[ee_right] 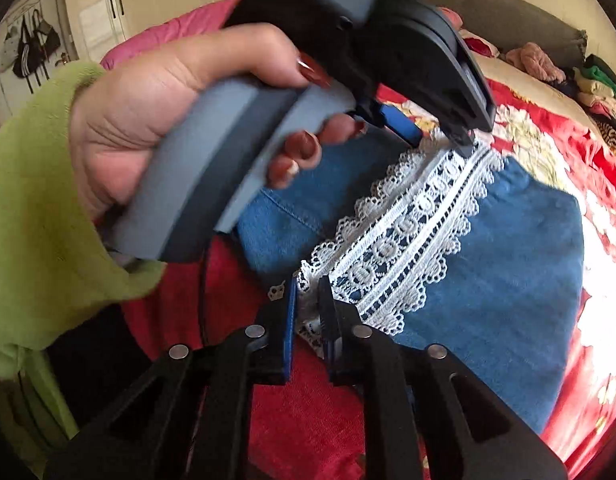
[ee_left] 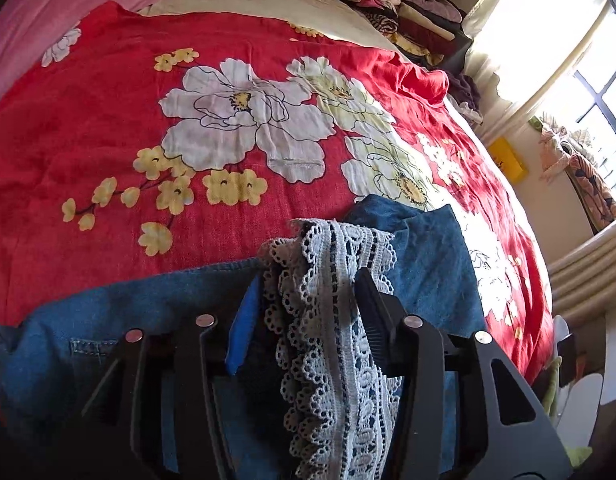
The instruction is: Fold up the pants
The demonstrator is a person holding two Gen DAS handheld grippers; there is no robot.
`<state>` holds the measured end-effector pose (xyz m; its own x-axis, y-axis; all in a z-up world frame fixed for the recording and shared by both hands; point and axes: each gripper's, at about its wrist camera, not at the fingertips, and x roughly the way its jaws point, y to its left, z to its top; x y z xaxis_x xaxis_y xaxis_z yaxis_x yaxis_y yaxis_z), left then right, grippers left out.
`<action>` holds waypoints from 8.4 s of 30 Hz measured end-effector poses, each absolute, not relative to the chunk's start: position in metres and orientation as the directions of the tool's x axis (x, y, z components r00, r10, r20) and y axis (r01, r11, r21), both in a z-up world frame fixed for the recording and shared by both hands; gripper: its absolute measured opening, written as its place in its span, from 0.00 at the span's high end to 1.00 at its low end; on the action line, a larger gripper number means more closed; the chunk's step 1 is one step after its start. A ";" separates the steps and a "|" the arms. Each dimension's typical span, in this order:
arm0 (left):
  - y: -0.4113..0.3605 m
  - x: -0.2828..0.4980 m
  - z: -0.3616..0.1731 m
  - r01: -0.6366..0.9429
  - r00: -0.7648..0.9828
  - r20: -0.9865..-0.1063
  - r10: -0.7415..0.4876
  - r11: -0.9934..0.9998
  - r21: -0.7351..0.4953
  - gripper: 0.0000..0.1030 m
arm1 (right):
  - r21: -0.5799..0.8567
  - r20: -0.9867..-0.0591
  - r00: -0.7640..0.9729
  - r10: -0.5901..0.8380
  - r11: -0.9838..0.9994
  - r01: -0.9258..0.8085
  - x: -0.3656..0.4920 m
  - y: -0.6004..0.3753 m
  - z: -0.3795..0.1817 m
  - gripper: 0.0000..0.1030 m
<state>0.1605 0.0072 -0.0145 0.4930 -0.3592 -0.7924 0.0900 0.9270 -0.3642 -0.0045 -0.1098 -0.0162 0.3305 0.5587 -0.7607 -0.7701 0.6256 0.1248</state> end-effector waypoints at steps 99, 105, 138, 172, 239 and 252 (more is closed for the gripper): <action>-0.004 0.001 0.004 0.105 0.612 -0.766 -0.199 0.980 -0.171 0.13 | 0.199 -0.638 0.614 0.465 0.870 -0.452 0.093 -0.200 0.062 0.05; 0.020 -0.004 0.006 0.060 0.624 -0.759 -0.186 0.980 -0.191 0.12 | 0.171 -0.656 0.585 0.477 0.849 -0.500 0.089 -0.172 0.063 0.05; 0.115 -0.008 -0.040 -0.173 0.640 -0.706 -0.303 0.839 -0.516 0.50 | 0.086 -0.845 0.226 0.484 0.542 -0.836 0.117 0.054 0.019 0.05; -0.006 0.031 0.015 0.210 0.580 -0.584 -0.568 0.797 -0.566 0.29 | 0.605 -0.541 0.266 0.798 0.589 -0.536 0.143 -0.178 0.034 0.22; 0.007 0.095 -0.034 0.030 0.534 -0.783 -0.319 0.933 -0.359 0.09 | 0.453 -0.753 0.354 0.555 0.827 -0.334 0.113 -0.250 -0.032 0.27; -0.022 0.101 -0.018 0.104 0.562 -0.765 -0.313 0.945 -0.310 0.74 | 0.398 -0.726 0.358 0.587 0.783 -0.478 0.117 -0.217 -0.022 0.79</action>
<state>0.1010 -0.0219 -0.0176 0.5625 -0.3126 -0.7654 0.1035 0.9451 -0.3099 0.1173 -0.2172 -0.0220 0.3575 0.5875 -0.7260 -0.4784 0.7828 0.3979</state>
